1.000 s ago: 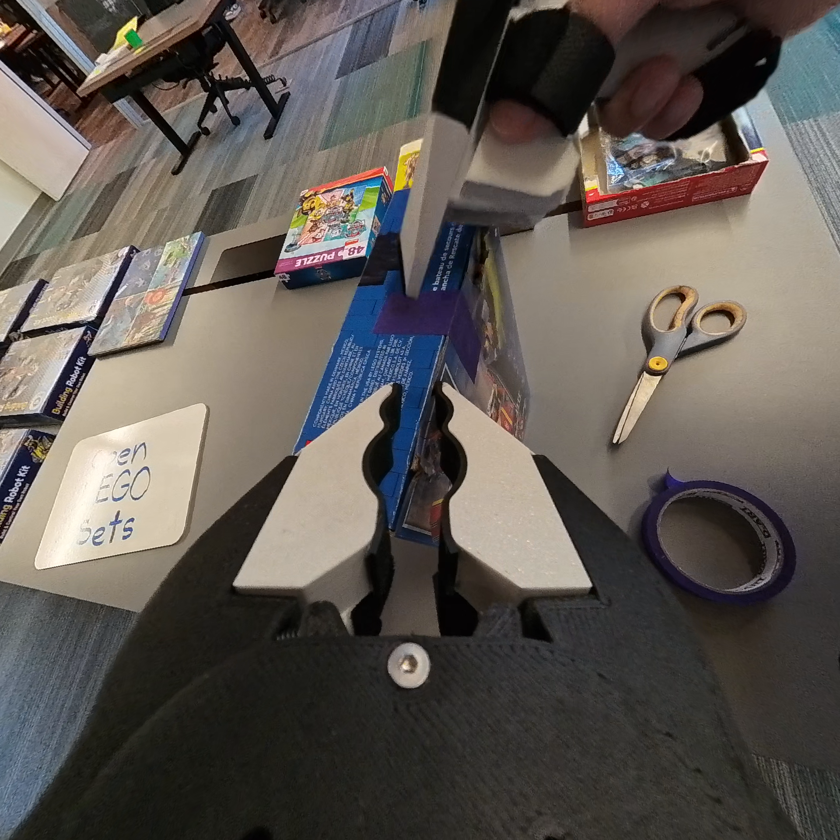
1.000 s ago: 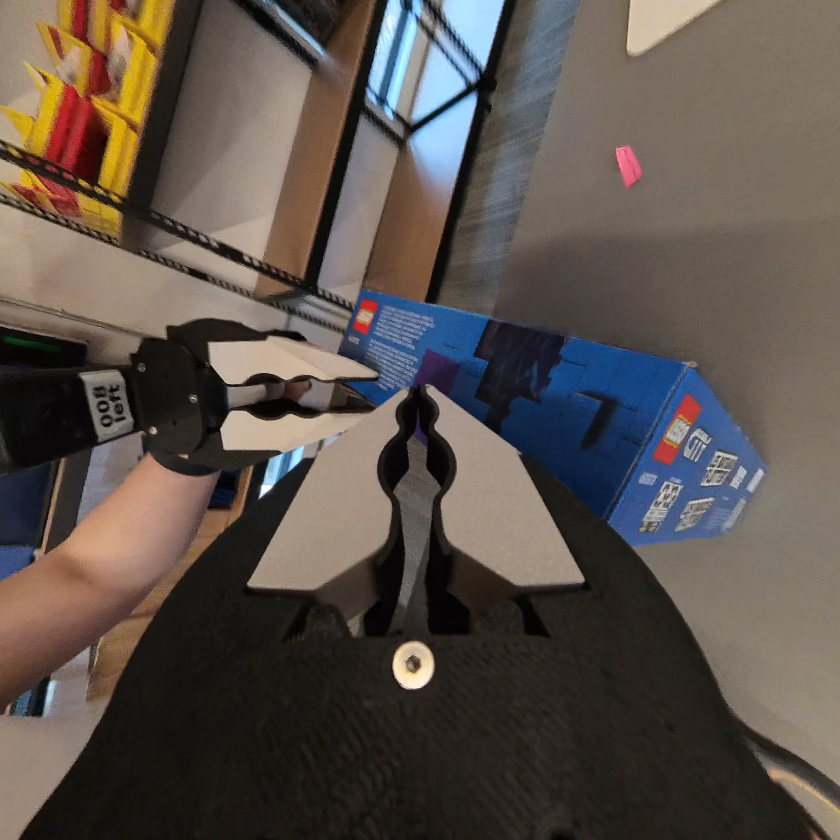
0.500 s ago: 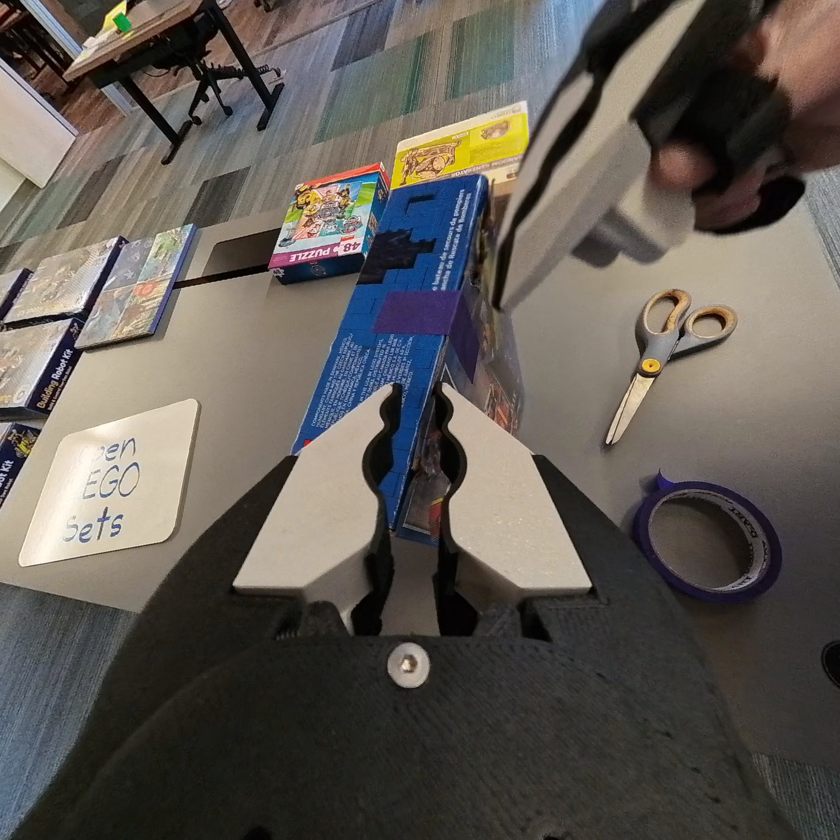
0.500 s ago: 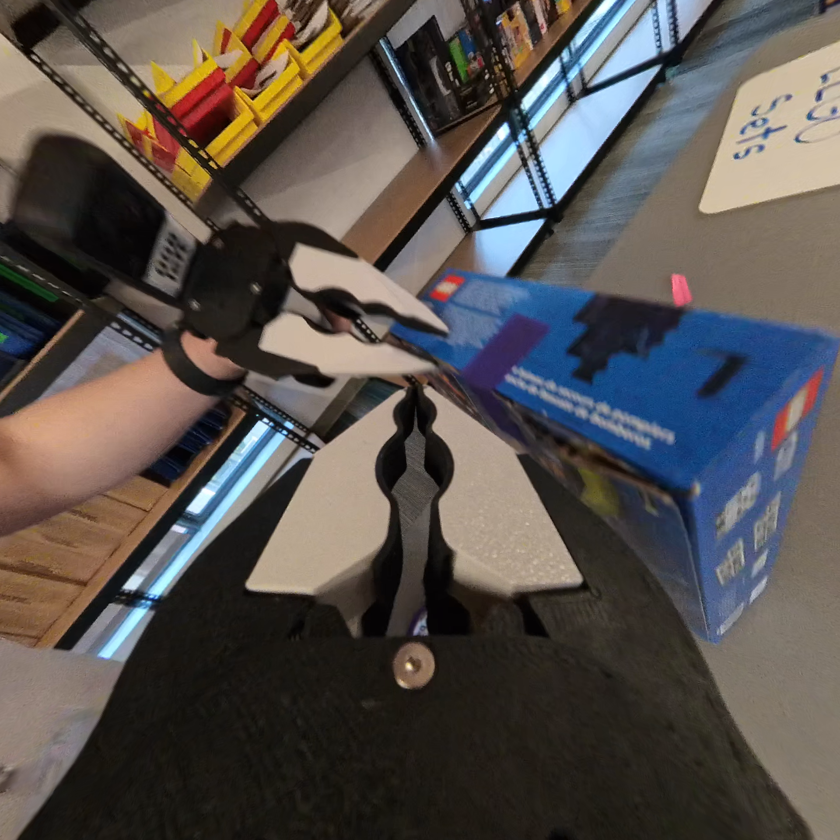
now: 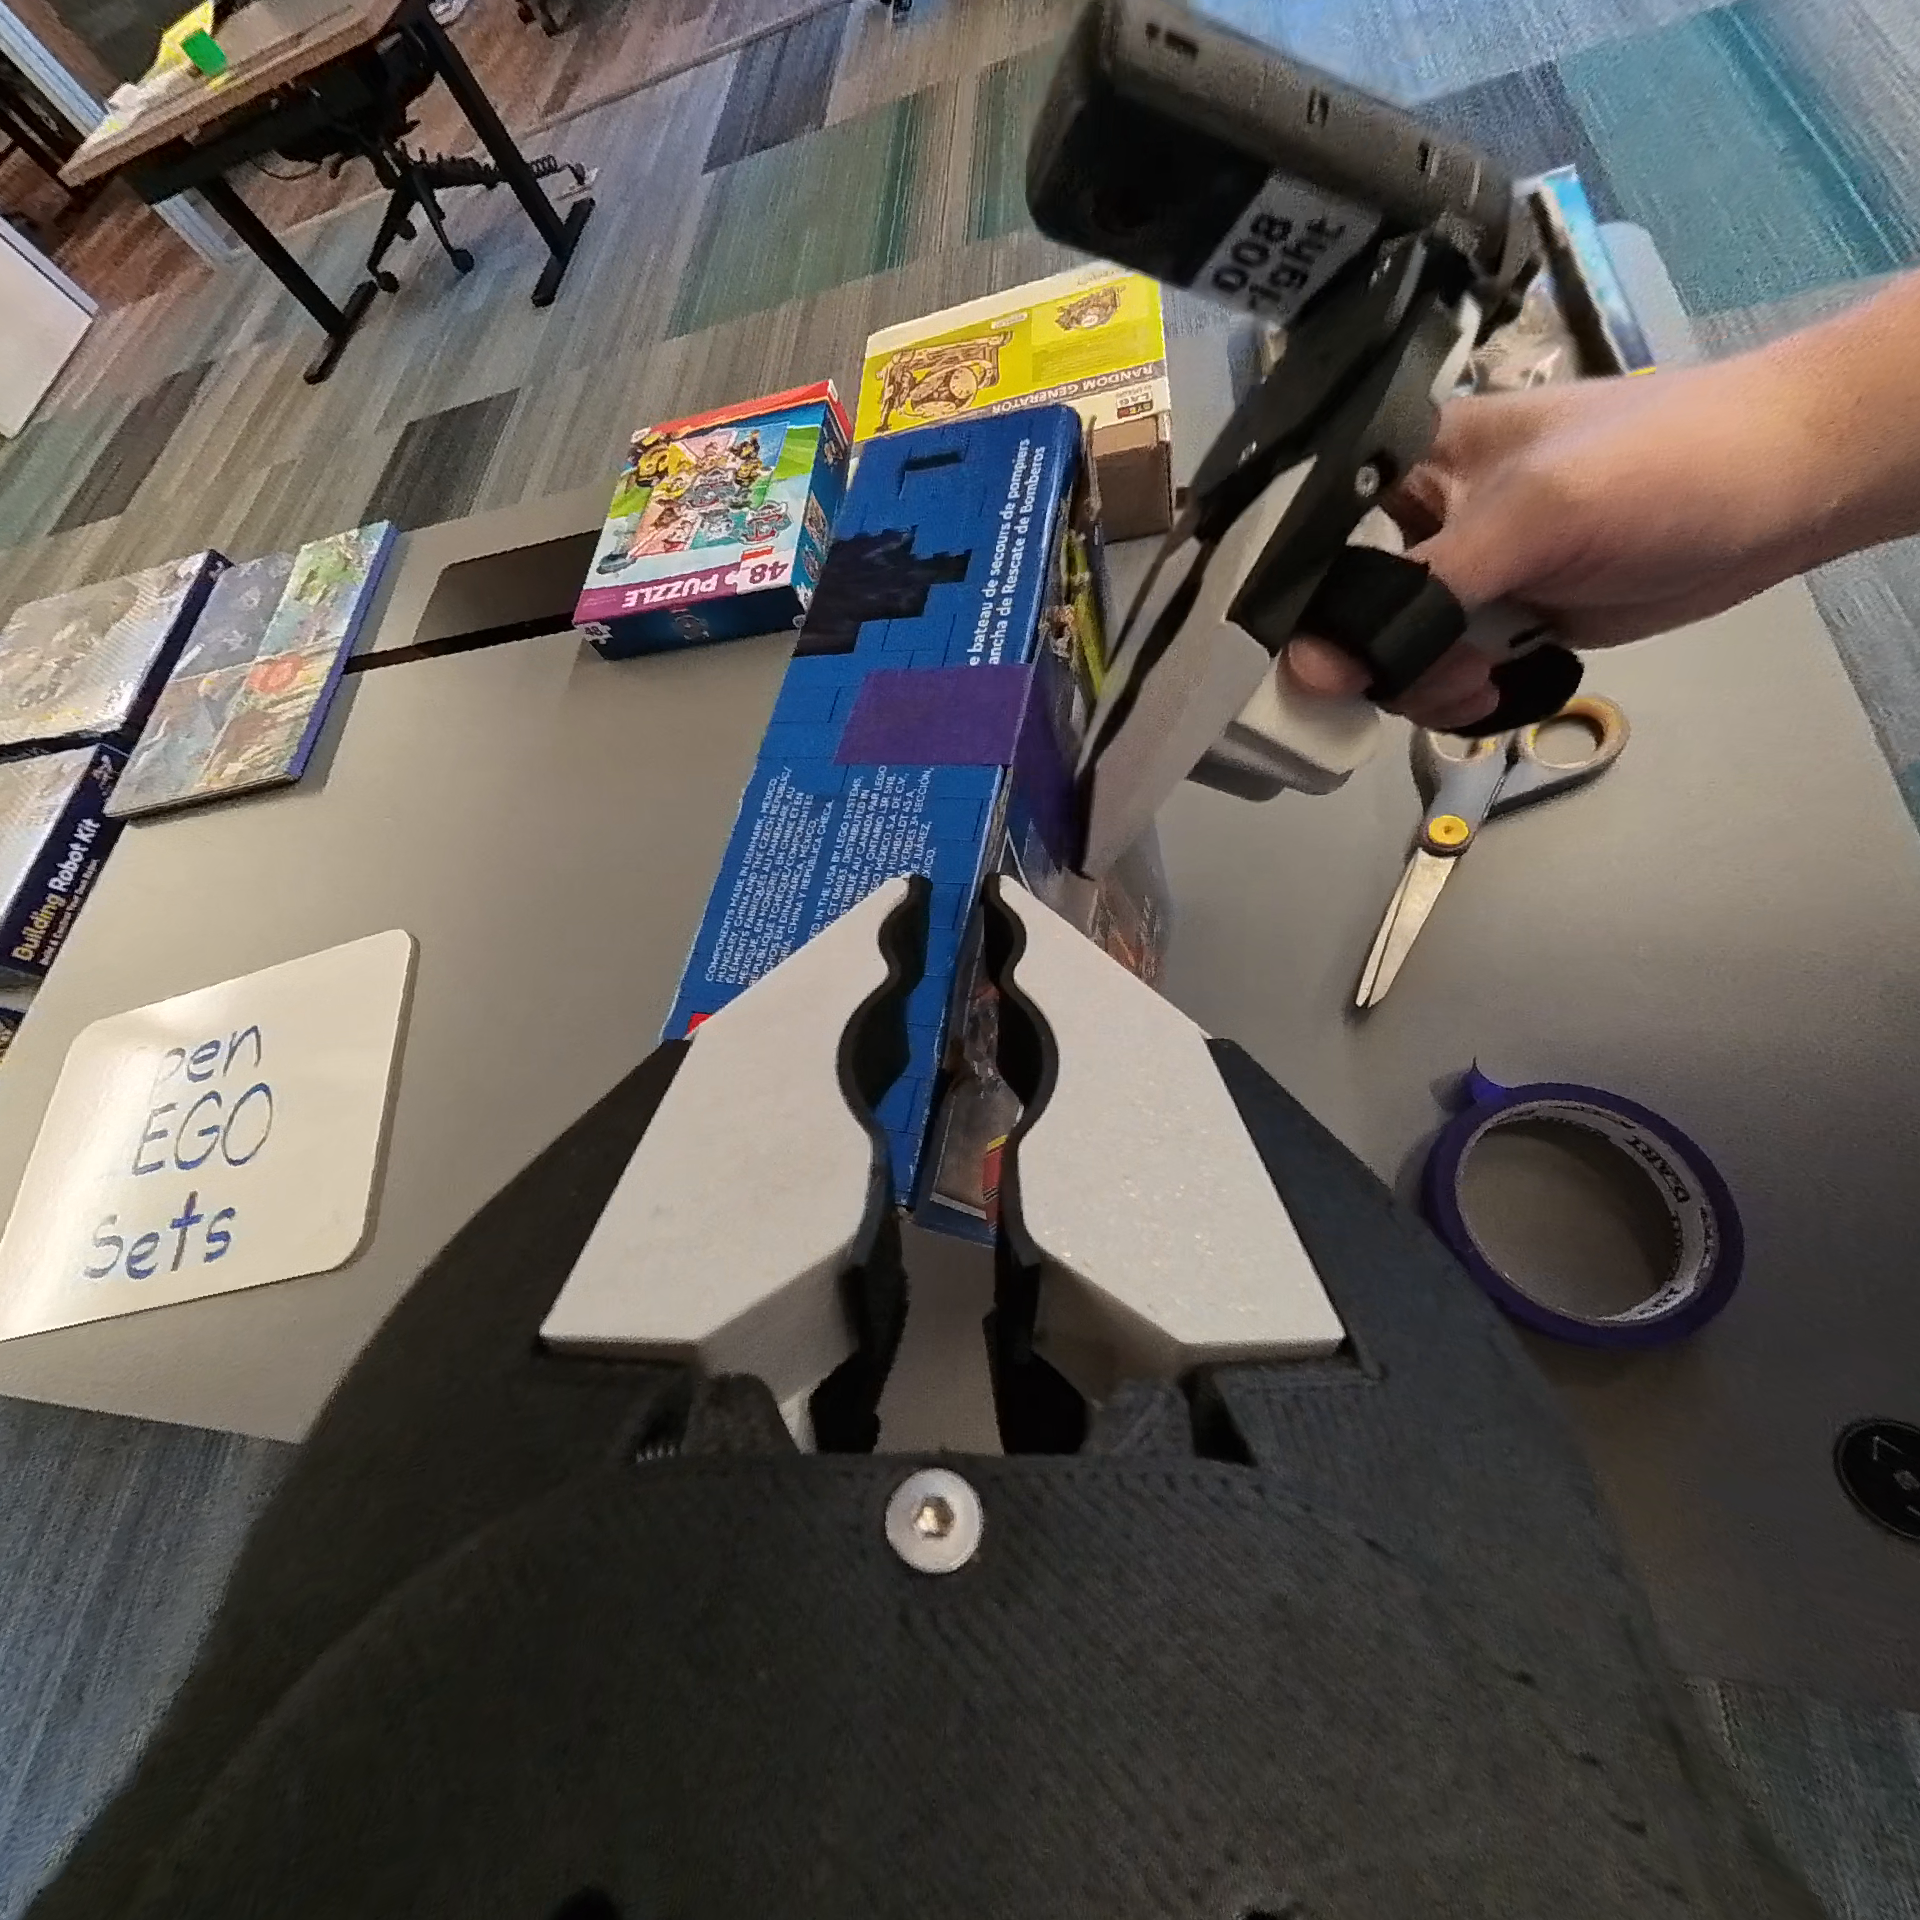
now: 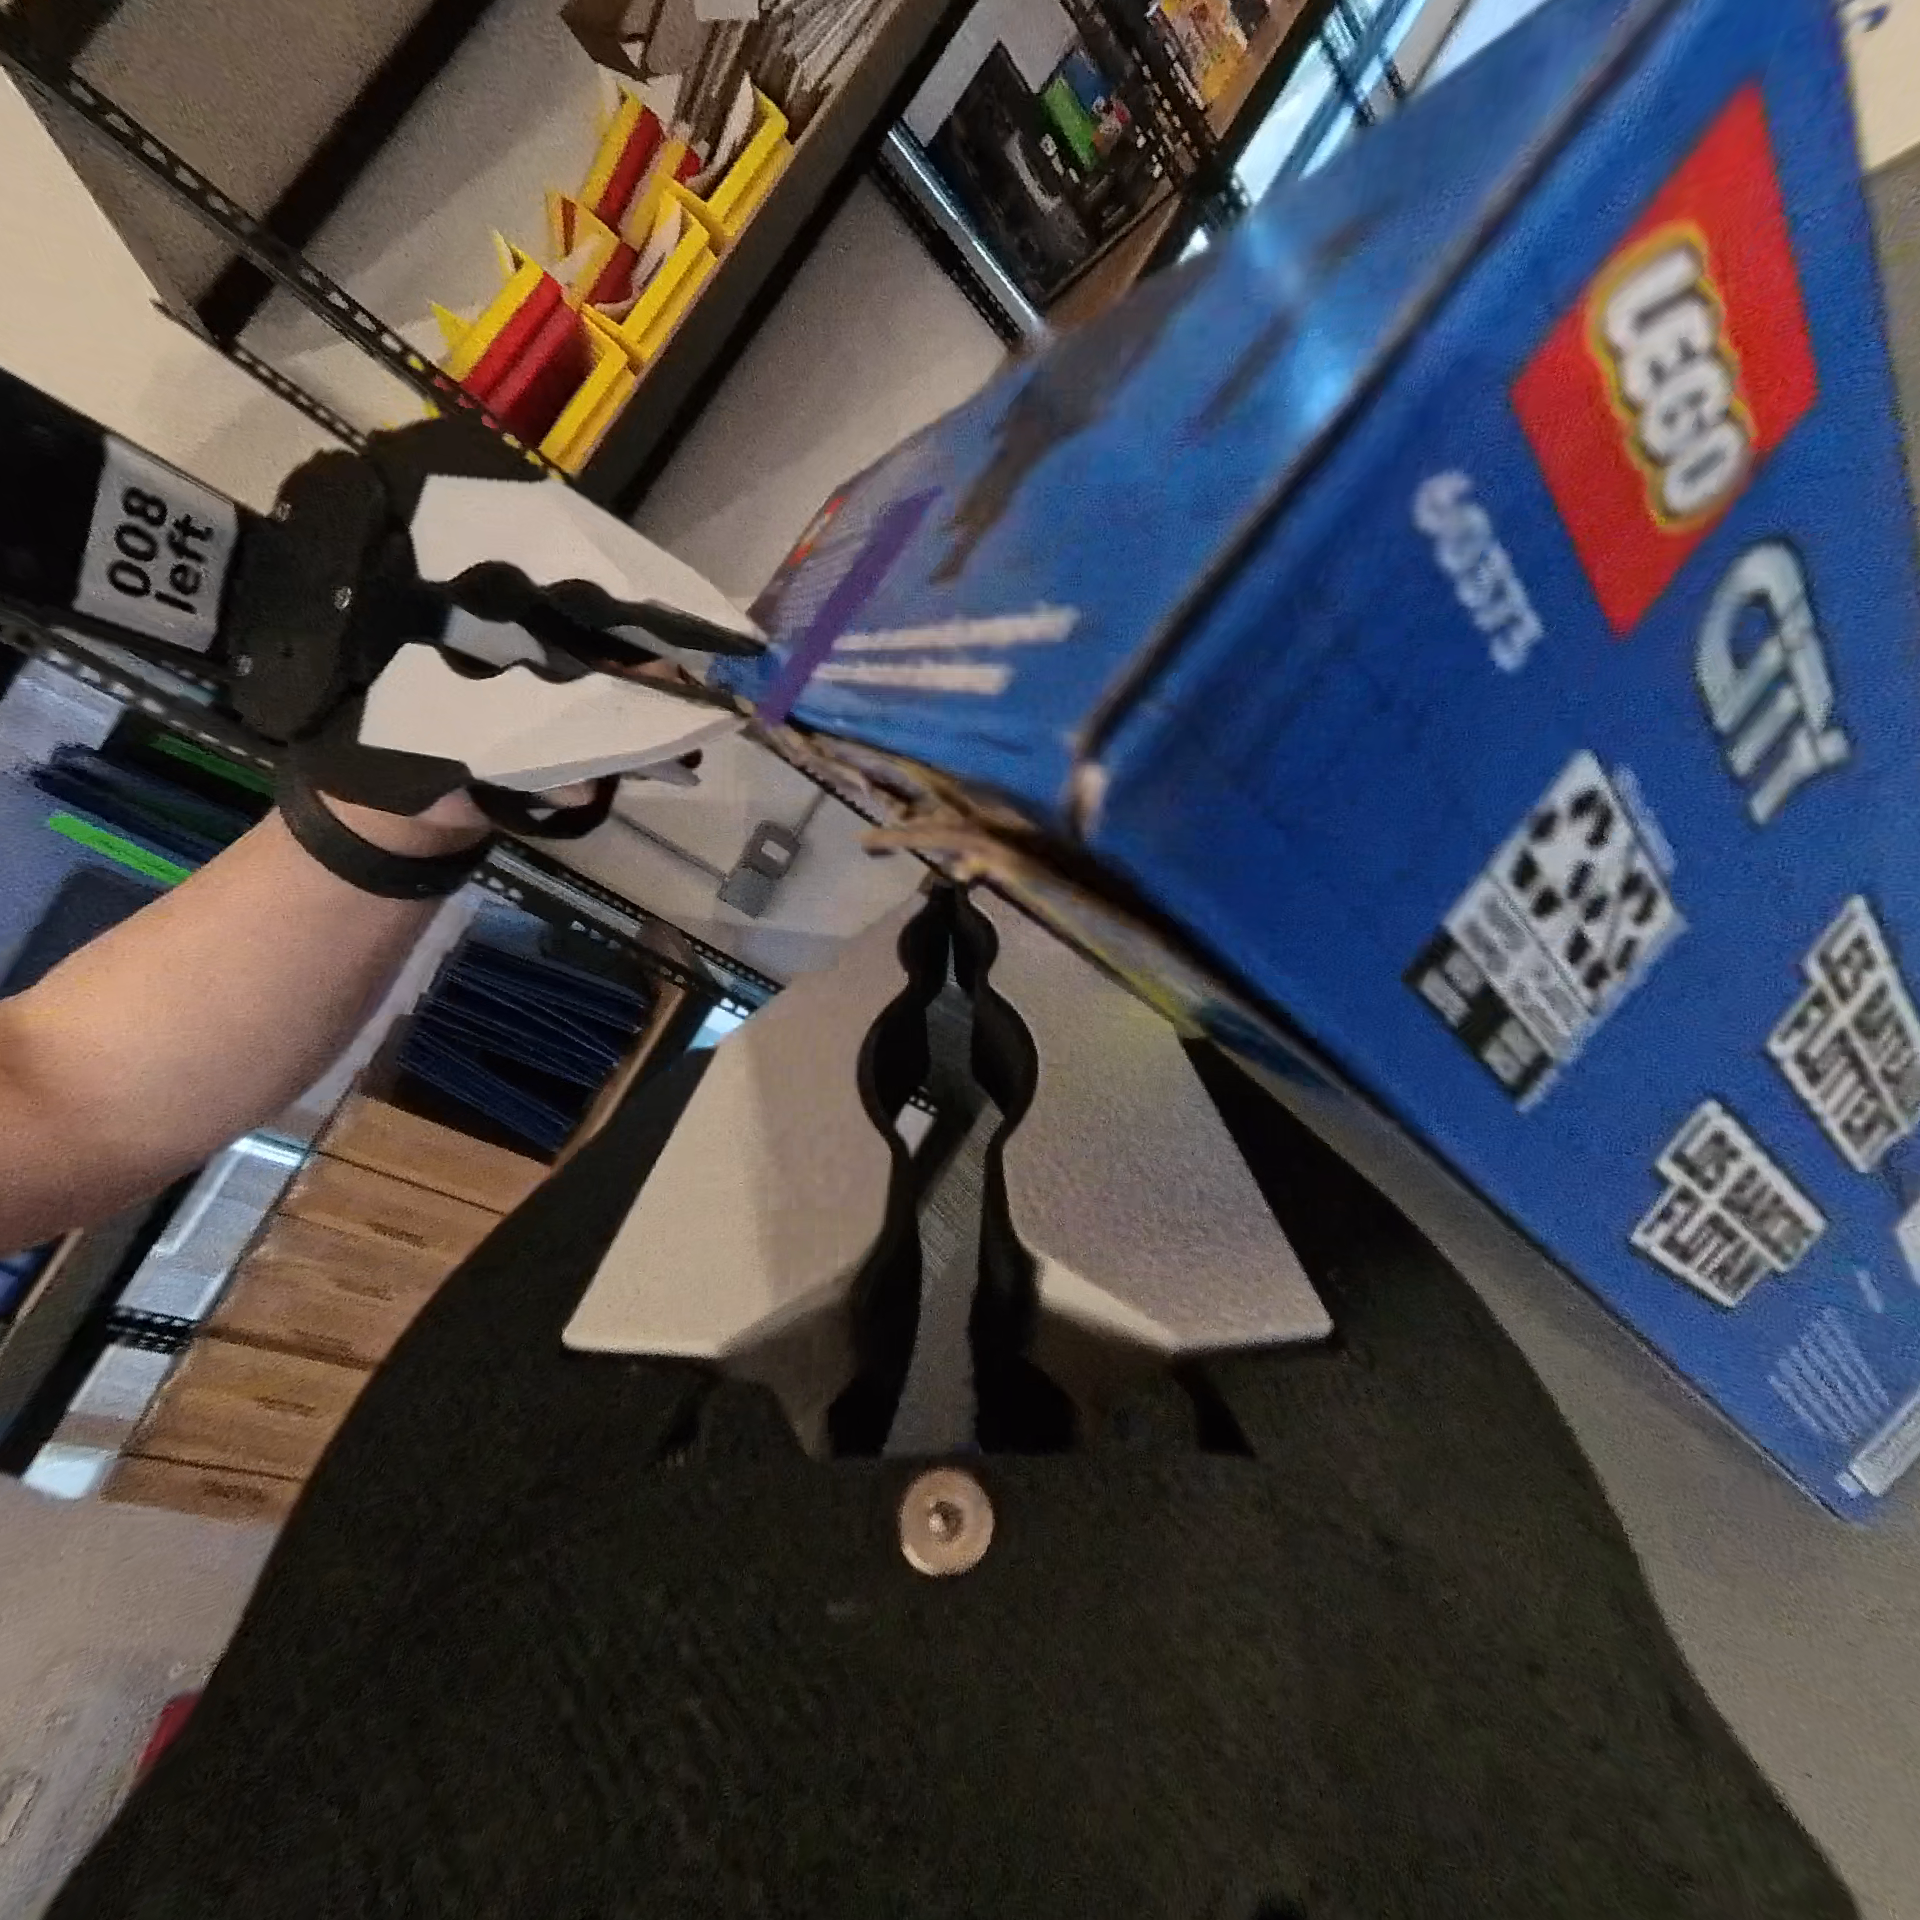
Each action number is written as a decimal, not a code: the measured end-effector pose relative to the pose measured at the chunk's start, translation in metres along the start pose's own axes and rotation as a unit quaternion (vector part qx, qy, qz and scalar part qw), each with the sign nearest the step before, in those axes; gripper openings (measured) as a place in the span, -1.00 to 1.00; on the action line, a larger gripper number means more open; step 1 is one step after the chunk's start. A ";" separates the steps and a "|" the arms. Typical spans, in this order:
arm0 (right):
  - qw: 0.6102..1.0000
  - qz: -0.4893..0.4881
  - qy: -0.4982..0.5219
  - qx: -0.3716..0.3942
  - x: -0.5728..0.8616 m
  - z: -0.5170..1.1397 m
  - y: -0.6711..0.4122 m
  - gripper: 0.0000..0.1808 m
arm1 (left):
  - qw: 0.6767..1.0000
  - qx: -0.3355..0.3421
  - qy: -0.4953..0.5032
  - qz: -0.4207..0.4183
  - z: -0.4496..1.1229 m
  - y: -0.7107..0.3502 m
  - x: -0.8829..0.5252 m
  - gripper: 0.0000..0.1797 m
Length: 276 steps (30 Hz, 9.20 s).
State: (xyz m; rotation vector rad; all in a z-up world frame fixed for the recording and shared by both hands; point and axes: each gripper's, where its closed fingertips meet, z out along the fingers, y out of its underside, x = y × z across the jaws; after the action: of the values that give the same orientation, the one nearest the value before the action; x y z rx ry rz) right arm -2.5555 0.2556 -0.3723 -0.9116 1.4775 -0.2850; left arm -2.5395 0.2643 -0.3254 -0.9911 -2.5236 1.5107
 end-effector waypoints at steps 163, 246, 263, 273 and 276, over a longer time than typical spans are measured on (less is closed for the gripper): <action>-0.192 -0.869 -0.454 -0.041 0.681 2.492 -1.207 -0.11 | 0.166 0.131 -0.891 -0.403 -0.357 1.016 -2.274 -0.33; 0.608 -0.305 -0.709 -0.185 0.338 2.313 -1.497 0.49 | 0.276 -0.026 -0.943 -0.185 -0.651 0.871 -2.372 -0.04; 0.362 -0.310 -0.808 -0.346 0.331 2.294 -1.434 0.37 | 0.286 -0.006 -0.934 -0.216 -0.732 0.893 -2.337 0.12; 0.253 -0.259 -0.869 -0.337 0.354 2.199 -1.450 0.36 | 0.390 0.034 -0.896 -0.210 -0.707 0.873 -2.362 0.35; 0.214 -0.258 -0.887 -0.317 0.361 2.136 -1.442 0.31 | 0.360 0.013 -0.912 -0.197 -0.663 0.841 -2.323 0.35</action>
State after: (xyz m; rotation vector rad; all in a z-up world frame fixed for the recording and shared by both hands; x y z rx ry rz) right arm -0.0172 -0.1833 -0.0010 -1.3374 -1.1599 0.8717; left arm -0.0444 -0.1966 -0.0023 2.8561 -2.1408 2.7643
